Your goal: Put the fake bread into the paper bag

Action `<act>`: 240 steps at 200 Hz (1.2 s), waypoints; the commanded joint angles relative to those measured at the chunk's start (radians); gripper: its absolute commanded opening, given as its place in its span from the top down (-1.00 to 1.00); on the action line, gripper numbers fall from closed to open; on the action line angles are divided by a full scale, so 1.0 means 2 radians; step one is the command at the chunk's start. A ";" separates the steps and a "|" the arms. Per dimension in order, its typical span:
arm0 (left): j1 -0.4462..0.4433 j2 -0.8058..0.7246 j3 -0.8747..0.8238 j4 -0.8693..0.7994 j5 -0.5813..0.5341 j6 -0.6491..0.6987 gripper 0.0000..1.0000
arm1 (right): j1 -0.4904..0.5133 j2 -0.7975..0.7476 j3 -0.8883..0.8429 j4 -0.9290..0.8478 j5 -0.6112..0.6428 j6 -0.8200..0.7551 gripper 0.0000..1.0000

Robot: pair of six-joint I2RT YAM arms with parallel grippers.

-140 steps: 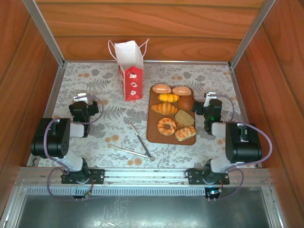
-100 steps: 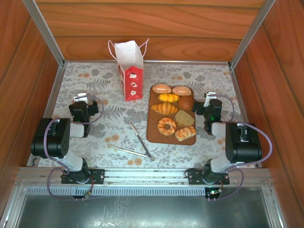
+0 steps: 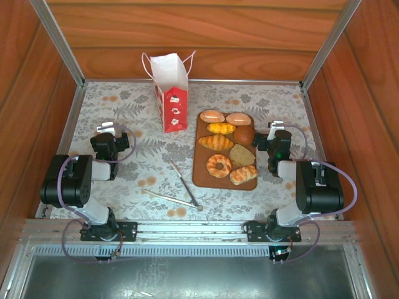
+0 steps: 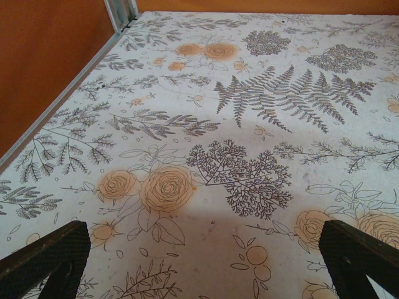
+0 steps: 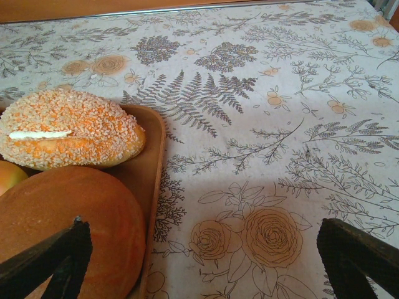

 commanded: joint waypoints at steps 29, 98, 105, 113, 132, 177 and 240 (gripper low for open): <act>0.005 -0.004 0.008 0.010 0.006 0.001 -1.00 | 0.003 -0.001 0.006 0.011 0.002 0.002 -0.99; -0.001 -0.110 0.003 -0.053 -0.009 0.008 -1.00 | 0.003 -0.058 0.005 -0.037 0.011 0.007 -0.99; -0.001 -0.134 0.010 -0.091 -0.017 -0.005 -1.00 | 0.003 -0.070 0.005 -0.049 0.012 0.007 -0.99; 0.000 -0.164 0.031 -0.165 -0.024 -0.041 -1.00 | 0.003 -0.089 0.003 -0.064 0.014 0.010 -0.99; 0.001 -0.207 0.088 -0.300 -0.029 -0.111 -1.00 | 0.003 -0.136 0.002 -0.113 0.016 0.017 -0.99; 0.001 -0.290 0.153 -0.439 0.058 -0.234 -1.00 | 0.003 -0.286 0.032 -0.311 -0.017 0.060 -0.99; -0.053 -0.255 0.352 -0.722 0.135 -0.301 -0.94 | 0.003 -0.386 0.060 -0.432 -0.174 0.219 -0.99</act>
